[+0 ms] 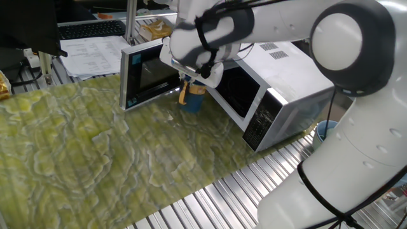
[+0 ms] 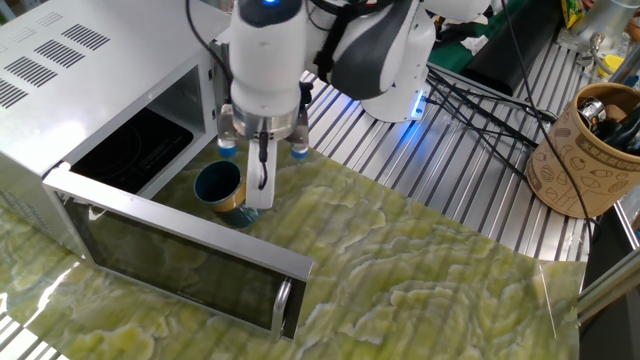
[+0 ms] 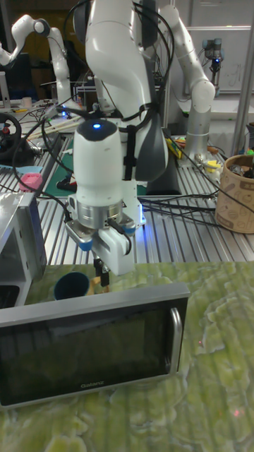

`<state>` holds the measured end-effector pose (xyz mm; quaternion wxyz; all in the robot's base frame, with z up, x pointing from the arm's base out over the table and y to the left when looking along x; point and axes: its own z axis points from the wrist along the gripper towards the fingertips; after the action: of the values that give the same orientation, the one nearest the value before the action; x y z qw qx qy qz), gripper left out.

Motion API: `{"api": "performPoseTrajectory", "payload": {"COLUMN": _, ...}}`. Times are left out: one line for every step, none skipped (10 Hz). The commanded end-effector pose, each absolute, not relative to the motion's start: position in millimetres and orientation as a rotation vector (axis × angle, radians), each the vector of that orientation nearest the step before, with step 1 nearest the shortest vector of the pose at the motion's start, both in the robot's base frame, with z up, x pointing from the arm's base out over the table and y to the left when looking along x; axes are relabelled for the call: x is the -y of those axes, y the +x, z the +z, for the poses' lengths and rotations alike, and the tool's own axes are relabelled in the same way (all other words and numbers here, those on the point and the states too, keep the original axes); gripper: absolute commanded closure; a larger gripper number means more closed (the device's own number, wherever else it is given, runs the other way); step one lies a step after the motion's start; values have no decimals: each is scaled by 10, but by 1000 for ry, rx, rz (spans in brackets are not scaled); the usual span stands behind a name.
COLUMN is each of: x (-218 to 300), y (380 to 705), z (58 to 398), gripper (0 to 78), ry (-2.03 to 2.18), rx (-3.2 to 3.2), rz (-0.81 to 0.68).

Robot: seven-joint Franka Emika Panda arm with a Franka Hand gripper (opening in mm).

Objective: Put the bowl into the microwave

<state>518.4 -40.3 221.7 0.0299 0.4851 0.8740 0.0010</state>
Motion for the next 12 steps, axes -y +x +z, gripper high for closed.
{"api": "performPoseTrajectory", "payload": {"x": 812, "y": 4973, "z": 2318, "gripper": 748, "ry": 1529, "rx": -2572, "rz": -93}}
{"api": "performPoseTrajectory", "payload": {"x": 876, "y": 4952, "z": 2311, "gripper": 748, "ry": 1571, "rx": -2521, "rz": -132}}
{"api": "performPoseTrajectory", "payload": {"x": 932, "y": 4927, "z": 2279, "gripper": 748, "ry": 1596, "rx": -2480, "rz": -170}}
{"api": "performPoseTrajectory", "payload": {"x": 1005, "y": 4885, "z": 2237, "gripper": 748, "ry": 1585, "rx": -2469, "rz": -191}}
{"api": "performPoseTrajectory", "payload": {"x": 1062, "y": 4868, "z": 2215, "gripper": 748, "ry": 1580, "rx": -2463, "rz": -190}}
{"api": "performPoseTrajectory", "payload": {"x": 1134, "y": 4856, "z": 2202, "gripper": 748, "ry": 1595, "rx": -2444, "rz": -193}}
{"api": "performPoseTrajectory", "payload": {"x": 1145, "y": 4854, "z": 2199, "gripper": 748, "ry": 1613, "rx": -2405, "rz": -229}}
{"api": "performPoseTrajectory", "payload": {"x": 1151, "y": 4852, "z": 2197, "gripper": 748, "ry": 1627, "rx": -2368, "rz": -261}}
{"api": "performPoseTrajectory", "payload": {"x": 1161, "y": 4850, "z": 2195, "gripper": 748, "ry": 1628, "rx": -2349, "rz": -281}}
{"api": "performPoseTrajectory", "payload": {"x": 1178, "y": 4847, "z": 2192, "gripper": 748, "ry": 1628, "rx": -2348, "rz": -287}}
{"api": "performPoseTrajectory", "payload": {"x": 1209, "y": 4846, "z": 2188, "gripper": 748, "ry": 1630, "rx": -2350, "rz": -289}}
{"api": "performPoseTrajectory", "payload": {"x": 1259, "y": 4838, "z": 2181, "gripper": 748, "ry": 1632, "rx": -2350, "rz": -290}}
